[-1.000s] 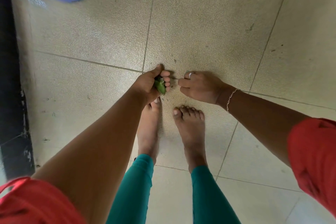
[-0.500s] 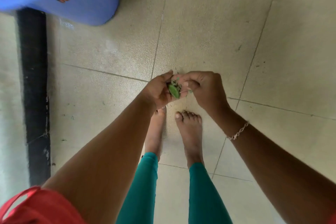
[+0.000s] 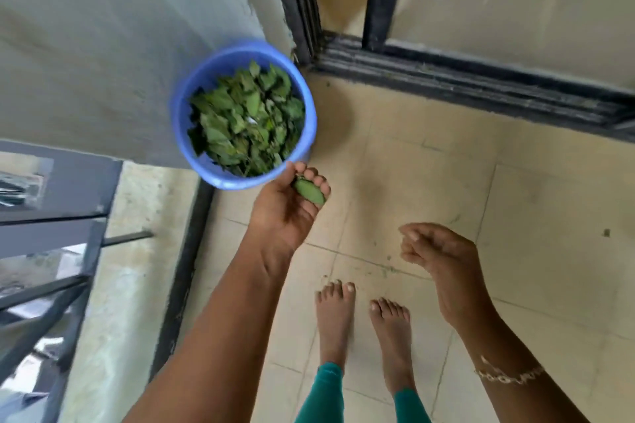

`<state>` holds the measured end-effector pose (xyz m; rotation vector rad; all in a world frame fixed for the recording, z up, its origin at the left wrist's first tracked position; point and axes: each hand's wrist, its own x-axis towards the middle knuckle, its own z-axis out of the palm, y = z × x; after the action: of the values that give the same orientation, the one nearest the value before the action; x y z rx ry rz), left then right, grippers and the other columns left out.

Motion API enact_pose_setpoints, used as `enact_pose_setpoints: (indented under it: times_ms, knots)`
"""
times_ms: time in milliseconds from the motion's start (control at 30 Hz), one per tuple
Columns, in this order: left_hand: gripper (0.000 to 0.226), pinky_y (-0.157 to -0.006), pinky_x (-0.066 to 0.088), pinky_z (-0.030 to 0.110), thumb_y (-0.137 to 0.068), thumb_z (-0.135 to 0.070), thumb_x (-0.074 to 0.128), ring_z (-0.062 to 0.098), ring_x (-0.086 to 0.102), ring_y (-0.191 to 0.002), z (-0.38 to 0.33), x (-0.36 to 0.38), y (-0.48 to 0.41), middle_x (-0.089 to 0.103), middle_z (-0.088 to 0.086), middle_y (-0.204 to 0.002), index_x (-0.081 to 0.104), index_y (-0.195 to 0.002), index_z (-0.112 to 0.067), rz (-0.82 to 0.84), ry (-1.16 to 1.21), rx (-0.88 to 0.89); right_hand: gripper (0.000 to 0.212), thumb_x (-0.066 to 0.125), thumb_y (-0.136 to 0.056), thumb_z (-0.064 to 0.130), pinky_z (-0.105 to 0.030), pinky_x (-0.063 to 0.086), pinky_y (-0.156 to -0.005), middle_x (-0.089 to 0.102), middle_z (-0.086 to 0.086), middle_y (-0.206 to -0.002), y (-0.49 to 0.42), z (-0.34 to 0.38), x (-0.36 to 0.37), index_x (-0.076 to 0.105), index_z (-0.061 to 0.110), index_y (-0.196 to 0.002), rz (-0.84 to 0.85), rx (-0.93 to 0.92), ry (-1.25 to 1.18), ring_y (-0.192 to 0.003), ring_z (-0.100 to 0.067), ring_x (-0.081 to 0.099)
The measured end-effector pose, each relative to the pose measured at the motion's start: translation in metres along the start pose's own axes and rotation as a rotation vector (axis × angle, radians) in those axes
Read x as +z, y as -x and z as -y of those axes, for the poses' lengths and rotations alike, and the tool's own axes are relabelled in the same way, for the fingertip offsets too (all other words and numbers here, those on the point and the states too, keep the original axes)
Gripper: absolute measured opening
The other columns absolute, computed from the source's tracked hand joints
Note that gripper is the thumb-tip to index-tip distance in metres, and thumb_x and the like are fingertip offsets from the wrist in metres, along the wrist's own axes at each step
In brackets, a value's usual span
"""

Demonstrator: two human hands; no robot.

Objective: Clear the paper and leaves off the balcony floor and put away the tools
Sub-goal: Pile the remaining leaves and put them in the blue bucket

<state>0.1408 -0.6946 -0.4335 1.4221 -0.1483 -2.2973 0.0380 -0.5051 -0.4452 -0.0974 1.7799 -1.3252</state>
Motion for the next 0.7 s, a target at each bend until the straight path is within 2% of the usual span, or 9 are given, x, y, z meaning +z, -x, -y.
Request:
enact_pose_setpoints:
  times_ms: [100, 200, 267, 333, 400, 500, 567, 633, 700]
  knots:
    - [0.056, -0.056, 0.051, 0.021, -0.099, -0.016, 0.027, 0.014, 0.053, -0.043, -0.054, 0.011, 0.003, 0.052, 0.001, -0.049, 0.058, -0.054, -0.008, -0.037, 0.032, 0.158, 0.02, 0.055, -0.088, 0.001, -0.019, 0.054, -0.066, 0.068, 0.005, -0.065, 0.012, 0.009, 0.014, 0.069, 0.015, -0.086, 0.069, 0.037, 0.065, -0.068, -0.006, 0.064]
    - [0.04, -0.064, 0.041, 0.024, -0.102, -0.017, 0.022, 0.017, 0.045, -0.062, -0.094, 0.017, -0.002, 0.047, 0.007, -0.07, 0.048, -0.074, -0.006, -0.117, 0.008, 0.217, 0.018, 0.055, -0.089, 0.003, -0.02, 0.054, -0.069, 0.069, 0.006, -0.069, 0.021, 0.014, 0.025, 0.069, 0.015, -0.088, 0.096, 0.056, 0.093, -0.07, -0.006, 0.065]
    - [0.039, -0.066, 0.043, 0.024, -0.103, -0.027, 0.025, 0.017, 0.048, -0.073, -0.106, 0.017, -0.008, 0.052, 0.008, -0.088, 0.051, -0.082, -0.007, -0.148, -0.115, 0.245, 0.017, 0.055, -0.089, 0.005, -0.019, 0.053, -0.068, 0.07, 0.006, -0.071, 0.024, 0.016, 0.031, 0.069, 0.016, -0.088, 0.103, 0.074, 0.102, -0.073, -0.007, 0.065]
    - [0.048, -0.091, 0.043, 0.032, -0.101, -0.043, 0.022, 0.021, 0.054, -0.106, -0.107, 0.013, -0.007, 0.054, 0.005, -0.12, 0.055, -0.109, -0.009, -0.177, -0.351, 0.23, 0.017, 0.057, -0.088, 0.005, -0.019, 0.053, -0.068, 0.069, 0.005, -0.073, 0.026, 0.019, 0.033, 0.068, 0.017, -0.086, 0.099, 0.084, 0.145, -0.075, -0.011, 0.065]
    - [0.058, -0.112, 0.028, 0.037, -0.099, -0.049, 0.023, 0.02, 0.033, -0.138, -0.101, 0.006, 0.001, 0.036, 0.003, -0.148, 0.038, -0.14, -0.011, -0.235, -0.615, 0.257, 0.014, 0.058, -0.088, 0.005, -0.022, 0.053, -0.071, 0.067, 0.007, -0.078, 0.031, 0.024, 0.032, 0.067, 0.016, -0.085, 0.089, 0.05, 0.261, -0.078, -0.012, 0.063]
    - [0.057, -0.119, 0.008, 0.042, -0.1, -0.042, 0.03, 0.025, 0.004, -0.146, -0.078, -0.014, 0.029, 0.008, 0.01, -0.158, 0.024, -0.147, -0.011, -0.201, -1.344, 0.369, 0.009, 0.061, -0.087, 0.007, -0.008, 0.046, -0.071, 0.064, 0.008, -0.083, 0.05, 0.038, 0.024, 0.067, 0.013, -0.089, 0.057, -0.039, 0.504, -0.078, 0.0, 0.058]
    - [0.064, -0.116, 0.007, 0.042, -0.098, -0.05, 0.029, 0.03, -0.002, -0.146, -0.06, -0.021, 0.06, 0.004, 0.014, -0.157, 0.025, -0.147, -0.007, -0.118, -1.729, 0.441, 0.01, 0.061, -0.087, 0.008, -0.001, 0.041, -0.069, 0.062, 0.007, -0.087, 0.072, 0.052, 0.014, 0.068, 0.009, -0.094, 0.026, -0.076, 0.644, -0.076, 0.005, 0.054]
    - [0.102, -0.116, 0.011, 0.043, -0.079, -0.078, 0.002, 0.033, 0.002, -0.145, -0.046, -0.021, 0.096, 0.006, 0.015, -0.157, 0.027, -0.146, -0.004, -0.023, -1.96, 0.47, 0.013, 0.06, -0.088, 0.011, -0.003, 0.038, -0.07, 0.062, 0.005, -0.092, 0.099, 0.071, 0.001, 0.068, 0.011, -0.099, 0.004, -0.062, 0.767, -0.077, 0.0, 0.054]
    - [0.129, -0.115, 0.015, 0.043, -0.058, -0.086, -0.021, 0.033, 0.006, -0.145, -0.039, -0.014, 0.129, 0.008, 0.015, -0.157, 0.027, -0.146, -0.005, 0.031, -2.12, 0.425, 0.018, 0.057, -0.089, 0.012, -0.011, 0.04, -0.073, 0.063, 0.0, -0.099, 0.131, 0.094, -0.014, 0.067, 0.014, -0.104, -0.019, 0.003, 0.854, -0.083, -0.009, 0.058]
